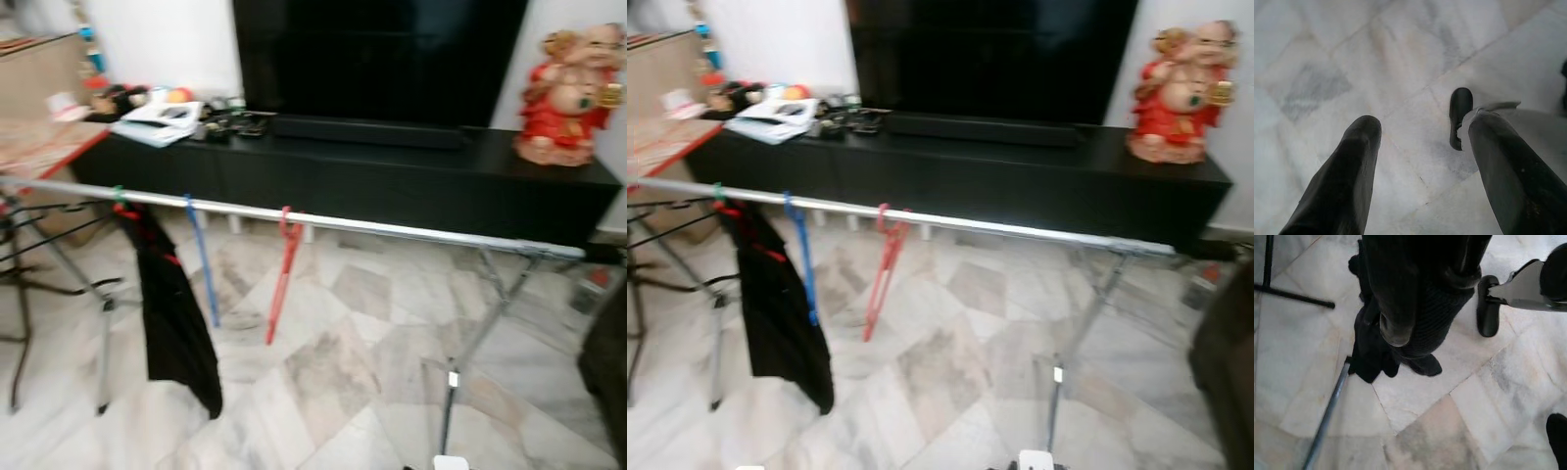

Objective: Hang hanger

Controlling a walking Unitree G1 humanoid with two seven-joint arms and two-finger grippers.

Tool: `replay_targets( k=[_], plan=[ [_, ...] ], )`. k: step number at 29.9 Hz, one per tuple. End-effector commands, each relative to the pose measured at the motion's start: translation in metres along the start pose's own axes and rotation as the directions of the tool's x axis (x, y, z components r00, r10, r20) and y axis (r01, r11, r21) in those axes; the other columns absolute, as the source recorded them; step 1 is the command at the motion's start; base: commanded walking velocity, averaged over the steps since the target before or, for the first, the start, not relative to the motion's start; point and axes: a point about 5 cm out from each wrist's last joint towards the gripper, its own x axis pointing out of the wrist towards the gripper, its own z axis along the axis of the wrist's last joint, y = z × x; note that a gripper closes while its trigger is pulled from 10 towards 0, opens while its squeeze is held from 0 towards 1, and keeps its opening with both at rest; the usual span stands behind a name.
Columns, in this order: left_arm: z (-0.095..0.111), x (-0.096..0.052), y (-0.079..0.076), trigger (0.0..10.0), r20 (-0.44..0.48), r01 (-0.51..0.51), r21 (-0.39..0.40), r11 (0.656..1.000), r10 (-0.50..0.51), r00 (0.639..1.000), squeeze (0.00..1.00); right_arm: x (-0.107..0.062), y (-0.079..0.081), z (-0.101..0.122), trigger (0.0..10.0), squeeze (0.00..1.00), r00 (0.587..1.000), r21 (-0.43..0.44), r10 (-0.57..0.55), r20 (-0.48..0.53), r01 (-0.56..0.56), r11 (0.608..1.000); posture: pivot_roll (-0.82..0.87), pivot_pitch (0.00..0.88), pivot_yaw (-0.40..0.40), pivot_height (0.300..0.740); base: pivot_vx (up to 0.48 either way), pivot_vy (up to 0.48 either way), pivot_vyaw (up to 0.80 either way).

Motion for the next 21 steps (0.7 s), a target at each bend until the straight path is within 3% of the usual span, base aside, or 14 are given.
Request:
replay_targets(
  k=[1,5,7,15,16,17,18,19,21],
  plan=[
    [0.001,-0.001,0.003,10.0,0.031,-0.022,-0.006,1.000,0.022,0.999,0.00,0.000,0.005,0.001,10.0,0.00,1.000,0.035,0.008,0.007,-0.008,0.999,-0.02,0.000,0.021,0.740,0.000,0.000,0.00],
    [0.004,-0.001,0.003,10.0,0.068,-0.024,0.008,1.000,0.023,0.997,0.00,0.000,0.005,0.001,10.0,0.00,1.000,0.036,0.012,0.004,-0.013,0.999,-0.02,0.000,0.020,0.740,0.000,0.000,0.00],
    [0.008,-0.002,0.003,10.0,0.133,-0.040,-0.051,0.998,0.047,0.990,0.00,0.000,0.004,0.000,10.0,0.00,1.000,0.030,0.015,0.001,-0.015,0.999,-0.02,0.000,0.021,0.740,0.000,0.000,0.00],
    [0.019,-0.006,-0.002,10.0,0.277,0.032,-0.089,0.995,-0.006,0.961,0.00,0.000,0.003,0.000,10.0,0.00,1.000,0.022,0.014,-0.003,-0.014,1.000,-0.01,0.000,0.021,0.740,0.000,0.000,0.00],
    [0.057,-0.003,-0.002,10.0,0.404,0.031,-0.049,0.998,-0.008,0.915,0.00,0.000,0.003,0.001,10.0,0.00,1.000,0.022,0.012,0.000,-0.012,1.000,-0.01,0.000,0.023,0.740,0.000,0.000,0.00],
    [0.057,-0.003,-0.002,10.0,0.404,0.031,-0.049,0.998,-0.008,0.915,0.00,0.000,0.003,0.001,10.0,0.00,1.000,0.022,0.012,0.000,-0.012,1.000,-0.01,0.000,0.023,0.740,0.000,0.000,0.00],
    [0.123,-0.005,-0.003,10.0,0.576,0.013,0.010,1.000,-0.017,0.818,0.00,0.000,0.003,0.001,10.0,0.00,1.000,0.016,0.007,0.005,-0.007,1.000,-0.01,0.000,0.025,0.740,0.000,0.000,0.00],
    [0.148,-0.008,-0.005,10.0,0.636,0.013,0.016,1.000,-0.020,0.771,0.00,0.000,0.002,0.002,10.0,0.00,1.000,0.020,-0.006,0.008,0.006,1.000,-0.01,0.000,0.025,0.740,0.000,0.000,0.00],
    [0.163,-0.012,-0.006,10.0,0.678,0.021,0.005,1.000,-0.019,0.735,0.00,0.001,0.001,0.003,10.0,0.00,1.000,0.033,-0.024,0.011,0.024,0.999,0.00,0.000,0.027,0.740,0.000,0.000,0.00]
  ],
)
